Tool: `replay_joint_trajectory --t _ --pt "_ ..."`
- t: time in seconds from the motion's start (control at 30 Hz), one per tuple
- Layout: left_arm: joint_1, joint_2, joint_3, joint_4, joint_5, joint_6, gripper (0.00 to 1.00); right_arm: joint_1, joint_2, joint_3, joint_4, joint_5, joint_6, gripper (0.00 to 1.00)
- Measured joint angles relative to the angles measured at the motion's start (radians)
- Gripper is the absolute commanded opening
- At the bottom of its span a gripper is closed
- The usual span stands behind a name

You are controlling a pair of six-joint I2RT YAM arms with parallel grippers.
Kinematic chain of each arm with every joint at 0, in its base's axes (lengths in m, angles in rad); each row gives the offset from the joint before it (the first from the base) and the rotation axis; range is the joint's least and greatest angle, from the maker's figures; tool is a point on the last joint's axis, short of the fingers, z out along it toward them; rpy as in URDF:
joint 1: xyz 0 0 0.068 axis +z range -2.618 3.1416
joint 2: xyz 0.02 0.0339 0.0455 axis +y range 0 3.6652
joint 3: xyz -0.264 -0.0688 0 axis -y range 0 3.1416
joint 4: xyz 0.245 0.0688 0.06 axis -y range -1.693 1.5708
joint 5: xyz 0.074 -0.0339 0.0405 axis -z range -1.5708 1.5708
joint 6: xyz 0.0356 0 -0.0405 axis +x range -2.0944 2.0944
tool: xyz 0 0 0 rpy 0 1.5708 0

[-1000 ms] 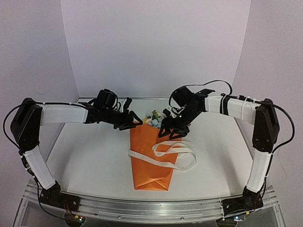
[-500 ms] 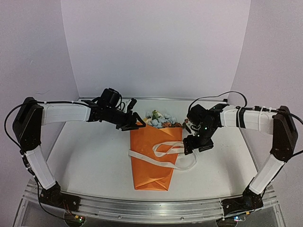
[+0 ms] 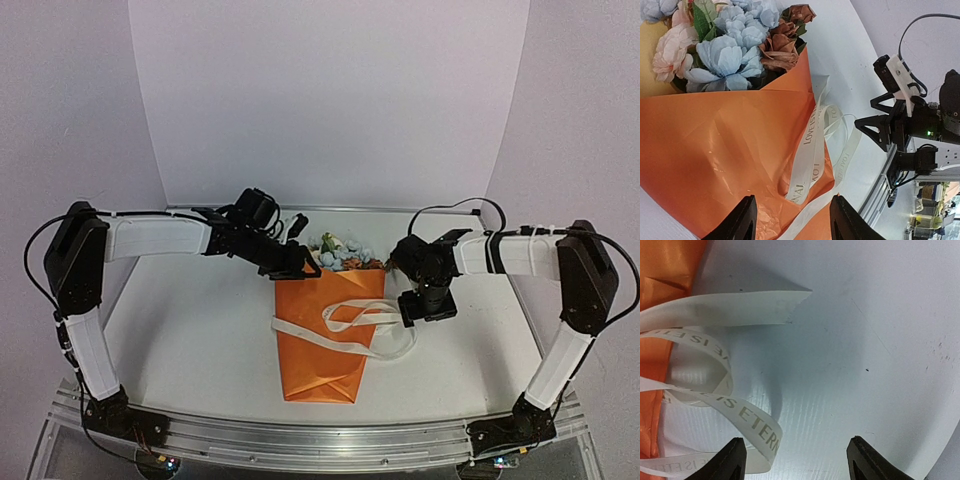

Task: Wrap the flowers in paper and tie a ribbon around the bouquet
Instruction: Cross the ribbon over the folded bouquet.

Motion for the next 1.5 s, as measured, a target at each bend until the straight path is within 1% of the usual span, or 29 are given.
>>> replay_joint_trajectory --t 0.17,0.3,0.4,0.53,0.6,0.73,0.93,1.0,1.03,1.23,1.37,1.5 --pt "-0.092 0.076 0.129 -0.094 -0.109 0.080 0.51 -0.001 0.000 -0.054 -0.008 0.032 0.073 0.68" --pt "-0.162 0.135 0.199 -0.160 -0.208 0.135 0.53 -0.002 -0.005 -0.075 -0.003 0.036 0.115 0.68" --pt "-0.200 0.176 0.234 -0.207 -0.275 0.162 0.53 -0.002 -0.009 -0.079 0.000 0.036 0.135 0.68" --pt "-0.226 0.233 0.280 -0.265 -0.360 0.180 0.52 -0.002 -0.011 -0.079 0.007 0.036 0.153 0.68" --pt "-0.230 0.253 0.298 -0.286 -0.392 0.190 0.49 -0.002 -0.012 -0.079 0.008 0.036 0.160 0.68" --pt "-0.237 0.281 0.330 -0.316 -0.432 0.202 0.37 -0.002 -0.018 -0.079 0.010 0.037 0.178 0.70" --pt "-0.245 0.295 0.351 -0.332 -0.484 0.217 0.10 -0.002 -0.029 -0.085 0.011 0.066 0.216 0.73" --pt "-0.246 0.296 0.351 -0.334 -0.494 0.219 0.03 -0.003 -0.033 -0.096 0.011 0.079 0.228 0.73" --pt "-0.246 0.296 0.351 -0.336 -0.498 0.217 0.01 -0.004 -0.036 -0.104 0.010 0.086 0.234 0.73" --pt "-0.245 0.291 0.326 -0.312 -0.513 0.207 0.00 -0.038 -0.104 -0.206 -0.001 0.122 0.289 0.73" --pt "-0.237 0.252 0.257 -0.275 -0.503 0.188 0.00 -0.073 -0.184 -0.286 -0.023 0.136 0.331 0.74" --pt "-0.218 0.196 0.205 -0.239 -0.470 0.169 0.00 -0.096 -0.255 -0.332 -0.044 0.139 0.362 0.79"
